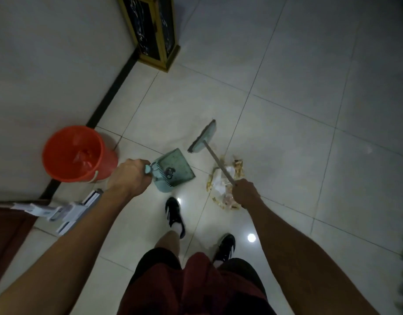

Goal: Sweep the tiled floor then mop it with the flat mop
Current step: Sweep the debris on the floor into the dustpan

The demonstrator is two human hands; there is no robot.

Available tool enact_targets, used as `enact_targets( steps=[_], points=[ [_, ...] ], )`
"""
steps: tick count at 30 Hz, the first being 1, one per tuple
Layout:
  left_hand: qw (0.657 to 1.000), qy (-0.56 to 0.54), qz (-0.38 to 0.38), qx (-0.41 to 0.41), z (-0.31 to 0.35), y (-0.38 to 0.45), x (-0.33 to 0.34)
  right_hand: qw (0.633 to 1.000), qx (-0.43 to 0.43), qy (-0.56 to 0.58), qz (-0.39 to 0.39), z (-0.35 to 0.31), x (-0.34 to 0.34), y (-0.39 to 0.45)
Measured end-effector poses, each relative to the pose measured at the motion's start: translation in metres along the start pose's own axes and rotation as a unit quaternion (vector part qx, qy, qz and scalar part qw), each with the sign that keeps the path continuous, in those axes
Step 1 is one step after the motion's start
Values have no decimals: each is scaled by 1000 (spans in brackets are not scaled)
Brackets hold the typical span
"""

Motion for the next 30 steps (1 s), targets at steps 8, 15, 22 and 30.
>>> enact_targets(
  steps=[8,15,22,30],
  points=[
    [998,5,-43,53,-40,74,3,998,49,37,-32,-80,20,39],
    [991,30,-61,113,-29,92,5,989,136,42,-28,-48,39,2],
    [985,46,-57,155,-18,72,2,977,204,58,-19,2,66,-69],
    [966,94,-29,238,11,30,-11,958,237,163,14,31,87,-136]
  ],
)
Point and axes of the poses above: each hand's wrist, its own y-axis towards the middle knuckle, its own x-axis out of the palm, z = x × y, the point moved 7 cm from there along y, towards the middle knuckle, and after that the axes turned 14 degrees about z, right-handed, at the moved point
